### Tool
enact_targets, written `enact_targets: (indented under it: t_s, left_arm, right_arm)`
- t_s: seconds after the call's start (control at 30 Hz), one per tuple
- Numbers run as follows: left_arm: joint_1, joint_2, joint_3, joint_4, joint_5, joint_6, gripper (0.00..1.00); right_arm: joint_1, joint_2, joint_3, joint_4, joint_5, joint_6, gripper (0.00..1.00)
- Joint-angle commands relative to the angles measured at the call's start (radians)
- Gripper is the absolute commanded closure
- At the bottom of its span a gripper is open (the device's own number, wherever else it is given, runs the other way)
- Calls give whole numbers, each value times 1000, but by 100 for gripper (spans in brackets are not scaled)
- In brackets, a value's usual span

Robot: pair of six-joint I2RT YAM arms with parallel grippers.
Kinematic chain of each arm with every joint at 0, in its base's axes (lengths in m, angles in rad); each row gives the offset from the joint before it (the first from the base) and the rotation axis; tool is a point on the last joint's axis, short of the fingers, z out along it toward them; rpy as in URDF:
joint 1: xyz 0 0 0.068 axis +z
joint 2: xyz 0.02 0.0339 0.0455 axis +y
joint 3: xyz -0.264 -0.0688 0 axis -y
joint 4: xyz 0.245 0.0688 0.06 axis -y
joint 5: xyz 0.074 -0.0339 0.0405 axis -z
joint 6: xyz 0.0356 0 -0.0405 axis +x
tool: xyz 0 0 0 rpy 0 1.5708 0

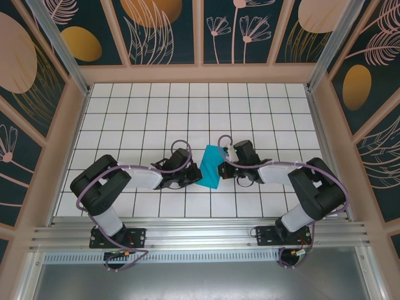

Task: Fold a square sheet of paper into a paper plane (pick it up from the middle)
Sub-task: Fold the triangle a second time at the center of the table.

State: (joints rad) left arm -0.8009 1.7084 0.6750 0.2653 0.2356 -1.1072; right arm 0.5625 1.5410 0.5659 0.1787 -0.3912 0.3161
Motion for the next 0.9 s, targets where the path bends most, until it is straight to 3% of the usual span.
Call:
enact_targets:
  t_s: [0.0, 0.63, 0.87]
  left_arm:
    - [-5, 29, -2, -66, -24, 19, 92]
    - [-5, 13, 13, -90, -37, 27, 91]
    - [-5, -29, 41, -89, -42, 25, 86]
  right_arm:
    - [-7, 22, 32, -1, -9, -26, 100]
    - [-6, 64, 34, -31, 33, -36, 100]
    - [-7, 60, 22, -28, 52, -43, 100]
